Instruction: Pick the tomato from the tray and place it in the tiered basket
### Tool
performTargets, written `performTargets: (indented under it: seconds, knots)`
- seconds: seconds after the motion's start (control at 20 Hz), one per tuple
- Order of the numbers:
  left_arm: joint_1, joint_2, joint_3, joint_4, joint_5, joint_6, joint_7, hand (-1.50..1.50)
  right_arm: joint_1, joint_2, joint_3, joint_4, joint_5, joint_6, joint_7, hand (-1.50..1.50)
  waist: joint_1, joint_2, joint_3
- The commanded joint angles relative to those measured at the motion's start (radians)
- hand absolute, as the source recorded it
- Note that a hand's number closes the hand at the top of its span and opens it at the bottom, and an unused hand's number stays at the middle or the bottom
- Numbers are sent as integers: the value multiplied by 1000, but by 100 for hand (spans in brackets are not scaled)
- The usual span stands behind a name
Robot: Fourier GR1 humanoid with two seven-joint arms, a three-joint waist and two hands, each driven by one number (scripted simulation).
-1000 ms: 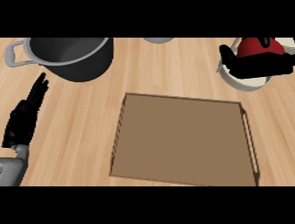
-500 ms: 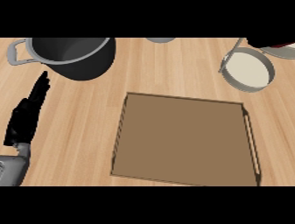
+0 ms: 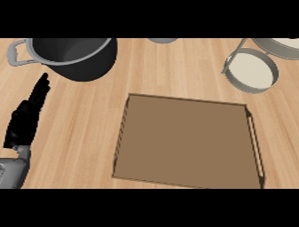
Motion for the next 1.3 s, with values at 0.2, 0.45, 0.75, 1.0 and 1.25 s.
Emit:
performTargets:
  seconds: [0.2, 0.45, 0.75, 1.0, 1.25]
  knots:
    - [27, -8, 1, -56, -27, -1, 24, 0, -28, 27, -45, 257, -25, -11, -194, 150, 1, -2, 1]
    - [-5, -20, -6, -33, -41, -5, 22, 0, -82, 46, -102, 426, -63, 62, -160, 150, 14, 5, 1]
    - [32, -22, 27, -6, -27, -17, -37, 0, -130, -19, -177, 528, -114, 115, -212, -150, 8, 3, 0]
    - [-29, -23, 19, -43, -44, -15, 70, 0, -133, -18, -274, 577, -197, 59, -278, -150, 13, 6, 2]
    - [25, -11, 47, -65, -25, -43, 25, 0, -151, -15, -327, 543, -252, 17, -266, -150, 6, 0, 1]
